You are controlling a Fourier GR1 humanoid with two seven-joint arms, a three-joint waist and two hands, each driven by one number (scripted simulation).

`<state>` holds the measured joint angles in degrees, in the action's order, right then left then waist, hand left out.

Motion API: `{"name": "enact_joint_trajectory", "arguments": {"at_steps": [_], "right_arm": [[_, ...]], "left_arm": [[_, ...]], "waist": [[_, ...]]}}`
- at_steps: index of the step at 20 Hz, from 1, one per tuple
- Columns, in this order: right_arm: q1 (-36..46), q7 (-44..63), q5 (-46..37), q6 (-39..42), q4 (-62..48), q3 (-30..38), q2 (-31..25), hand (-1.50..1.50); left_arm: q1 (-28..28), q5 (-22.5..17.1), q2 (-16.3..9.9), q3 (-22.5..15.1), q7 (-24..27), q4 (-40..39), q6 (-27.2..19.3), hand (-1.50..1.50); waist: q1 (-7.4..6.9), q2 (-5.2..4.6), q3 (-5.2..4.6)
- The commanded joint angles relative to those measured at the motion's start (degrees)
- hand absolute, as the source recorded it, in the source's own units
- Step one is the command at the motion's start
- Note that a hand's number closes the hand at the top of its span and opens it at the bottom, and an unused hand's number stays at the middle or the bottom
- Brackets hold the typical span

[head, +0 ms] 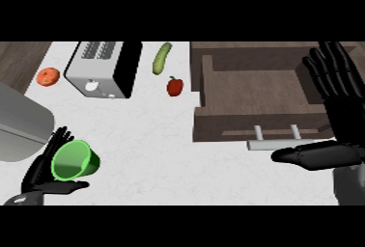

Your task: Pick up the cup, place it into the drawer and close the drawer

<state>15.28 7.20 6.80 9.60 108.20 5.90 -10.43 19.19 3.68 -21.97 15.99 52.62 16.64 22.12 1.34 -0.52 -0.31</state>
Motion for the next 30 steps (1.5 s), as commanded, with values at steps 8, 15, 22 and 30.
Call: {"name": "enact_joint_trajectory", "arguments": {"at_steps": [8, 15, 22, 30], "right_arm": [[2.3, -0.1, 0.5, 0.6, -1.6, 1.2, -1.1, -1.5], [3.1, 0.6, 0.0, -0.8, -1.7, 0.9, -0.1, -1.5], [4.2, 2.8, 0.0, -0.4, -2.6, 1.7, -1.8, -1.5], [0.1, 2.2, 2.2, 1.6, 1.0, 2.3, -2.2, -1.5]], "left_arm": [[3.2, 1.7, 2.0, -1.4, 9.3, -3.5, 3.7, -1.5], [5.3, 0.7, 3.0, -1.5, 7.5, -4.0, 10.5, -1.5], [3.0, 1.3, 5.7, -2.3, 15.7, 0.9, 2.7, 1.5], [6.2, -3.3, 7.3, 2.2, 17.2, 3.0, -0.8, 1.5]], "waist": [[0.05, -0.07, 0.02], [0.36, -0.12, -0.05], [-0.24, -0.19, -0.11], [0.3, 0.12, 0.05]]}}
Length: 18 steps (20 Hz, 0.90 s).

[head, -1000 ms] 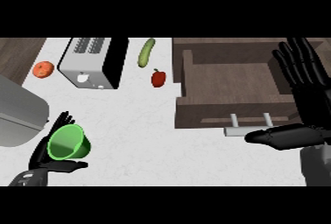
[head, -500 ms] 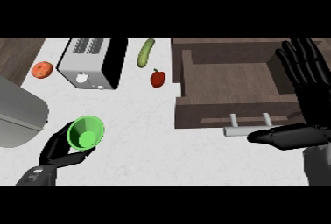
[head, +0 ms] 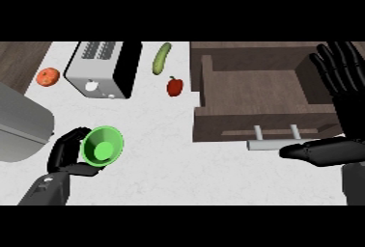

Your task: Pick up the cup, place it into the drawer and close the drawer

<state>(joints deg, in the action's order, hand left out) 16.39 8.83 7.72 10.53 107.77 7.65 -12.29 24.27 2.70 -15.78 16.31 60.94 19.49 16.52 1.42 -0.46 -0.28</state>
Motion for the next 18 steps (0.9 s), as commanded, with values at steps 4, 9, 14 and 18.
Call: {"name": "enact_joint_trajectory", "arguments": {"at_steps": [4, 9, 14, 18], "right_arm": [[-1.2, -2.4, 1.1, 1.3, -1.9, 1.2, -0.1, -1.5], [1.3, 2.4, 0.3, -0.8, 0.6, 0.6, -0.4, -1.5], [-2.3, 1.0, -2.2, -1.5, 2.1, -1.4, 1.3, -1.5], [-1.6, -4.7, -1.7, 0.7, -4.1, 1.0, 0.1, -1.5]], "left_arm": [[3.5, -5.5, 6.5, 5.8, 8.0, 0.3, -6.1, 1.5], [8.1, -5.7, 9.1, 4.3, 4.9, 4.4, -4.4, 1.5], [11.2, -5.2, 9.9, 1.0, -3.7, 12.5, -4.7, 1.5], [18.0, -4.3, 13.0, -1.7, -11.4, 17.6, -8.9, 1.5]], "waist": [[-0.04, -0.09, 0.11], [-0.78, 0.4, 0.2], [-1.75, 0.87, 0.32], [-1.89, 0.65, 0.36]]}}
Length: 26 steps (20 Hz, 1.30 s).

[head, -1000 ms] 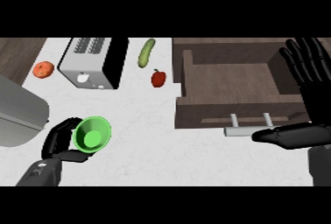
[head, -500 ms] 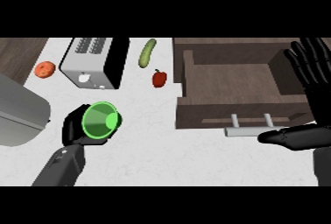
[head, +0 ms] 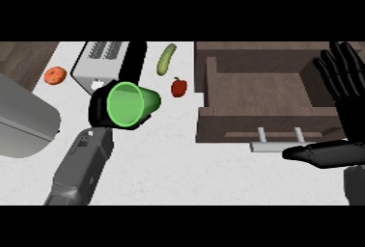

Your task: Pick up the cup, place it into the drawer and close the drawer

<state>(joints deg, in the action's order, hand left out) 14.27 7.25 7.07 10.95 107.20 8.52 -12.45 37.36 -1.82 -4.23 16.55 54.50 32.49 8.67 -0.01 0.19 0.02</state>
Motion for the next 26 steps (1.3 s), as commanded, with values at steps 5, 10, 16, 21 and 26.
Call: {"name": "enact_joint_trajectory", "arguments": {"at_steps": [5, 10, 16, 21, 26], "right_arm": [[0.5, -1.7, -1.1, -1.1, -1.8, 0.3, 0.9, -1.5], [1.0, -2.2, -1.2, -0.8, -2.6, 0.7, 0.4, -1.5], [-1.4, -1.9, -0.5, -0.1, 0.0, 0.7, 0.4, -1.5], [5.2, 0.1, 0.7, 0.2, -2.9, 0.8, -0.5, -1.5], [3.8, -3.3, -1.6, 0.3, -4.9, -1.1, 0.9, -1.5]], "left_arm": [[10.1, -2.8, 4.1, -8.5, -17.0, 12.2, -6.2, 1.5], [18.0, -5.9, 4.2, -14.8, -27.8, 17.0, -14.7, 1.5], [28.5, -5.6, 4.2, -15.7, -36.6, 11.9, -21.7, 1.5], [37.2, -9.9, 4.2, -19.8, -39.6, -1.2, -27.2, 1.5], [40.1, -13.5, 4.2, -26.9, -41.8, -8.3, -31.6, 1.5]], "waist": [[-0.17, 0.3, 0.04], [0.41, 0.14, 0.03], [1.14, -0.21, 0.01], [3.73, -0.95, 0.04], [4.89, -1.17, 0.09]]}}
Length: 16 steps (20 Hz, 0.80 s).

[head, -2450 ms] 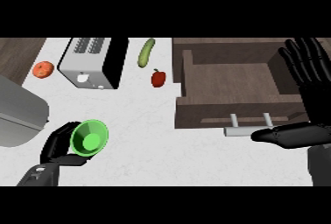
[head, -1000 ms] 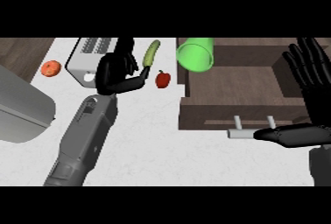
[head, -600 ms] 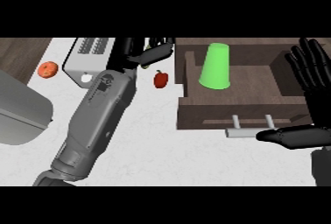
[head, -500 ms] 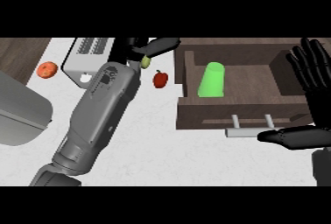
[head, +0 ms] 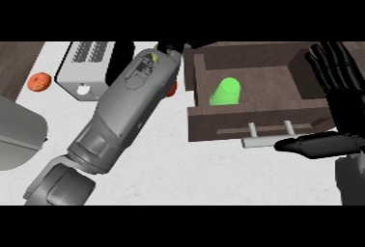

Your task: Pick up the cup, place it into the drawer and close the drawer

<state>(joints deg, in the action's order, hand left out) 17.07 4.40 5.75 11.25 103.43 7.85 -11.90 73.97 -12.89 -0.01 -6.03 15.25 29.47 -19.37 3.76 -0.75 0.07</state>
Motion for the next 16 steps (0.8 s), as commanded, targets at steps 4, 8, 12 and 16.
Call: {"name": "enact_joint_trajectory", "arguments": {"at_steps": [4, 8, 12, 16], "right_arm": [[2.4, 1.2, 2.2, 0.8, 0.5, 1.0, -0.9, -1.5], [1.6, -2.0, 1.5, 2.1, -2.4, 0.4, -0.6, -1.5], [4.8, 0.5, 1.9, 1.8, -1.3, -2.4, 0.9, -1.5], [5.4, -0.6, 3.7, 4.2, -1.2, -2.0, -0.2, -1.5]], "left_arm": [[5.1, -2.8, 0.0, -5.7, -3.6, -10.8, 1.1, 1.5], [3.2, -3.0, 0.0, -11.1, -4.1, -12.8, 4.3, 1.5], [3.3, -4.2, 0.0, -13.8, -5.2, -13.5, 4.0, 1.5], [-1.6, -8.2, 0.0, -14.1, -0.2, -10.6, 3.6, -1.5]], "waist": [[3.02, -0.88, 0.05], [4.57, -1.48, 0.12], [6.48, -1.72, 0.07], [8.38, -2.19, 0.03]]}}
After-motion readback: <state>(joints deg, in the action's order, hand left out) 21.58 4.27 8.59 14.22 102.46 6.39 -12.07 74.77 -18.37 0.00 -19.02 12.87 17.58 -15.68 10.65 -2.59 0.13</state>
